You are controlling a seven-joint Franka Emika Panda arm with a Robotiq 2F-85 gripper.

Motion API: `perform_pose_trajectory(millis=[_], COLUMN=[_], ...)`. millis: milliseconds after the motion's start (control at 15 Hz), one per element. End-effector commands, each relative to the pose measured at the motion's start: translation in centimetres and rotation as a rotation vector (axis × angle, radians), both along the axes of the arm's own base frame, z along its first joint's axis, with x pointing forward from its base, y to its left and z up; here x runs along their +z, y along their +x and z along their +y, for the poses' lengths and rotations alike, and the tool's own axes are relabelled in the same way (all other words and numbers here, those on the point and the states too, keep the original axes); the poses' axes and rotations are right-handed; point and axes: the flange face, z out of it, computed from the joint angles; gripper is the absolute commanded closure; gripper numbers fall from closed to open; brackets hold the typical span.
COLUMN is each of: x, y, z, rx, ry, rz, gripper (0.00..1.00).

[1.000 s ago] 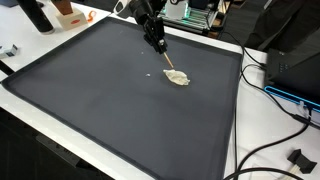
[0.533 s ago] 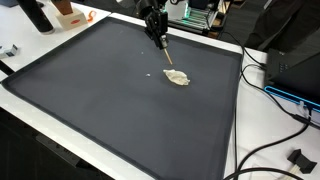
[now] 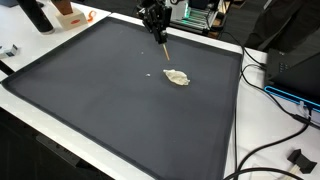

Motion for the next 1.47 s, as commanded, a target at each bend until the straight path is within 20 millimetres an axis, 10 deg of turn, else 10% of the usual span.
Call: perform_pose_trajectory(millis=[0,1400], x=[0.8,7.9], y=[-1.1,-2.7], z=[0.5,2.4], rx=[0.038,0.261], ry=[-0.111,-0.520], rz=[0.009,0.086], gripper=[0.97,0.97])
